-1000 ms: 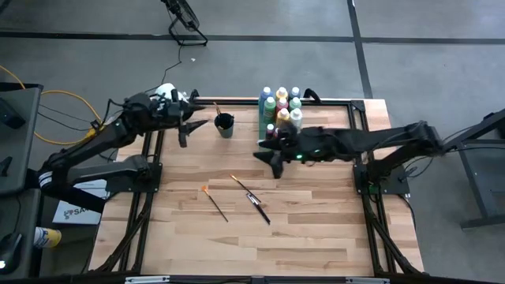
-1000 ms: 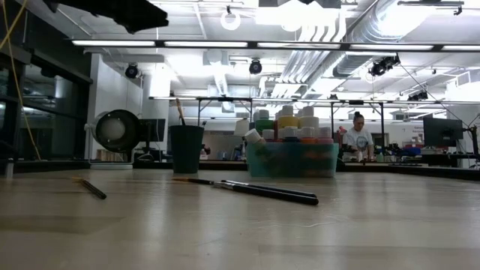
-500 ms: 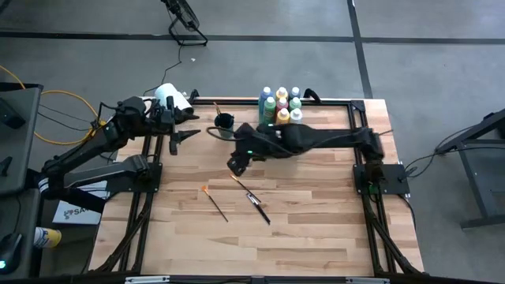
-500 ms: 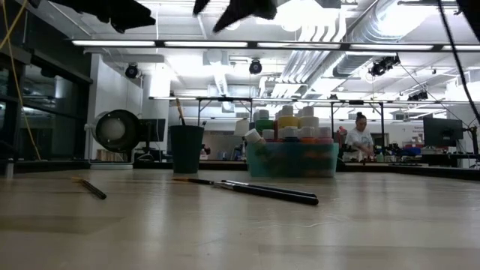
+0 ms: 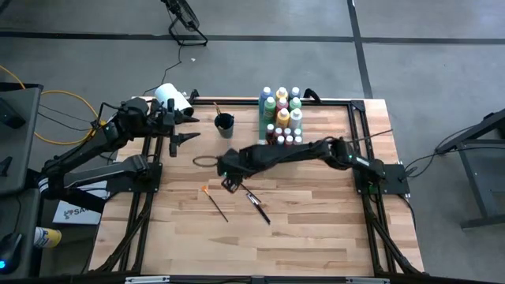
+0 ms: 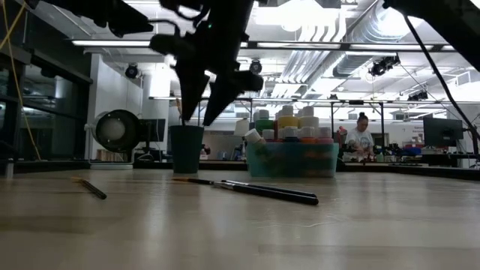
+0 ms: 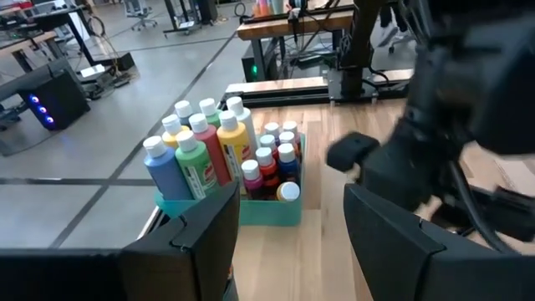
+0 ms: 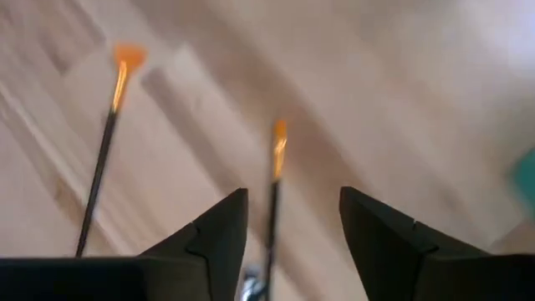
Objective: Pick & Place Paint Supplies
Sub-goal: Put the black gold paint brush into the black cup
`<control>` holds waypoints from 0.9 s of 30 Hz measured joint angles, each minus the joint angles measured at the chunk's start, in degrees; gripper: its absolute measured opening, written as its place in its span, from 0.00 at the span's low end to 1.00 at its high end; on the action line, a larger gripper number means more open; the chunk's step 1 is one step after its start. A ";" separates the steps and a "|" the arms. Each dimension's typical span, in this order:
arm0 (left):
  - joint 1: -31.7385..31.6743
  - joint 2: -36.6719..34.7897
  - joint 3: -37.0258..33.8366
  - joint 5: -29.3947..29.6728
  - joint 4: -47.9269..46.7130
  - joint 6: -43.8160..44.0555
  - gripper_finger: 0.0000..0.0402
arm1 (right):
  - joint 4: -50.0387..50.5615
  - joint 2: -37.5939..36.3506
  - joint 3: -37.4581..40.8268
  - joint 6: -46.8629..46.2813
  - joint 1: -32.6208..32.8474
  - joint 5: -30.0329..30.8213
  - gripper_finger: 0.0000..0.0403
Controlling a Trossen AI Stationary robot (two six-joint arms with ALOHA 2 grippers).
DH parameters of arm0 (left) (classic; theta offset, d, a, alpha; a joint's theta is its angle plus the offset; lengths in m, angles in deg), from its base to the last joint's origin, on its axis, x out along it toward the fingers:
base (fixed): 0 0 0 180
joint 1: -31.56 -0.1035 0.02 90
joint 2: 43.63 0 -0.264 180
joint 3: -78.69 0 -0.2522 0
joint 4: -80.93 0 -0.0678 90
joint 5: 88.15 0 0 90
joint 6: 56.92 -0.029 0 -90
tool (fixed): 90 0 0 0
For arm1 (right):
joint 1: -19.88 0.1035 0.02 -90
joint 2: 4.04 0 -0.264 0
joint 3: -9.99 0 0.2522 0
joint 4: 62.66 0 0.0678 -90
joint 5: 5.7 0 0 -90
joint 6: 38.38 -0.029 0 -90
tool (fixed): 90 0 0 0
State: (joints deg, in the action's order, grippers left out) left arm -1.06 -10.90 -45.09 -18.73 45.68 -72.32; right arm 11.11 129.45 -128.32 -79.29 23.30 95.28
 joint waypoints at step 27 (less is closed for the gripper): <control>0.00 0.02 0.00 0.07 -2.16 -1.46 0.53 | 2.70 8.96 0.48 -8.02 0.40 -9.41 0.39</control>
State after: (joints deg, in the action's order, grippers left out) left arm -1.06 -10.88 -45.09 -18.66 43.52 -73.79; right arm 13.81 138.41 -127.84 -87.31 23.70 85.87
